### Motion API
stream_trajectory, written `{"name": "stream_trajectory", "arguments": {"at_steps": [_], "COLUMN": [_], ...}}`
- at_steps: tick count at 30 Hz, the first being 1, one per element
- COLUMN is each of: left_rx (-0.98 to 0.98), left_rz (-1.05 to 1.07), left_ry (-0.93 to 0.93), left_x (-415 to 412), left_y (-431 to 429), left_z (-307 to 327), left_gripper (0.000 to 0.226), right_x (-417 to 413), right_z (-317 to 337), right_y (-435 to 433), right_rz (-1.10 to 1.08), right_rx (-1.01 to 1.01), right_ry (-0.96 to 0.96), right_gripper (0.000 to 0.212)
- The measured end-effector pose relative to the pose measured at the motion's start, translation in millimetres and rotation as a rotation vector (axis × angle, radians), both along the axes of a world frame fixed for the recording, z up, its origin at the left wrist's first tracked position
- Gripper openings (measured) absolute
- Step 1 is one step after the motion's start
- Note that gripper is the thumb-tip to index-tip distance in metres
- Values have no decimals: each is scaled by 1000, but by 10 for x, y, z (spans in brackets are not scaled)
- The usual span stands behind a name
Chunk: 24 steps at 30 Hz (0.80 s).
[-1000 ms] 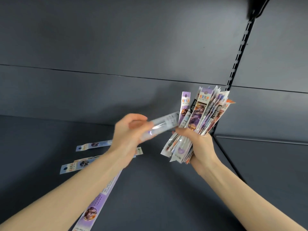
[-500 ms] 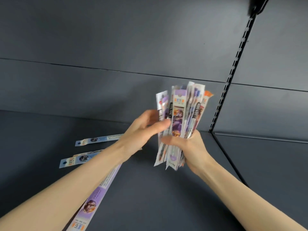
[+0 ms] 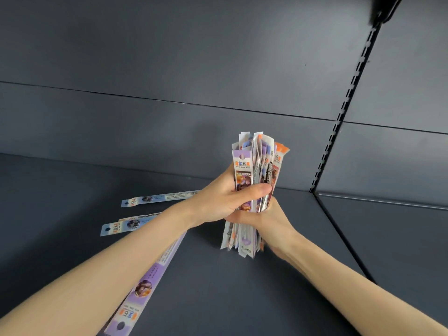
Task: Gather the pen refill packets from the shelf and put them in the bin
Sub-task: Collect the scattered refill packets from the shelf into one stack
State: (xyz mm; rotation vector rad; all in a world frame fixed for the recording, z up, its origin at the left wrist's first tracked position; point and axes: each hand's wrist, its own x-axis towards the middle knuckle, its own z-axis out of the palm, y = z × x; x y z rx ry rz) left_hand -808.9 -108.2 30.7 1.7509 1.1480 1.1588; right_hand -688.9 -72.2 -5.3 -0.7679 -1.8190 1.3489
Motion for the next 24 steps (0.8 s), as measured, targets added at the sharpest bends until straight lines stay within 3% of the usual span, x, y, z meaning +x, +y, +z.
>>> {"name": "stream_trajectory", "arguments": {"at_steps": [3,7,11,14,18,24], "left_rx": [-106,-196,-374,-356,-216,-123], "left_rz": [-61,185,260,217,211,249], "left_ry": [121,676,946,958,774,640], "left_x": [-208,-784,-1120,-1133,-1017,-963], "left_y": [-52,-162,-329,-336,-150,39], "left_z": [82,-30,-134,-206,-332,-317], "left_gripper": [35,57,61,52,42,48], "right_x": [7,6,-93,-146,-110,-17], "right_z": [5,23,77,86,58,53], "right_y": [4,10,10,-4,18,73], "right_rz": [-1,-46,-26,-2,-40,-112], "right_rx": [-40,-106,-126,-105,-88,-67], "right_ry": [17,33,-1,-1,4,13], "right_gripper": [31,21,23,25,24,25]}}
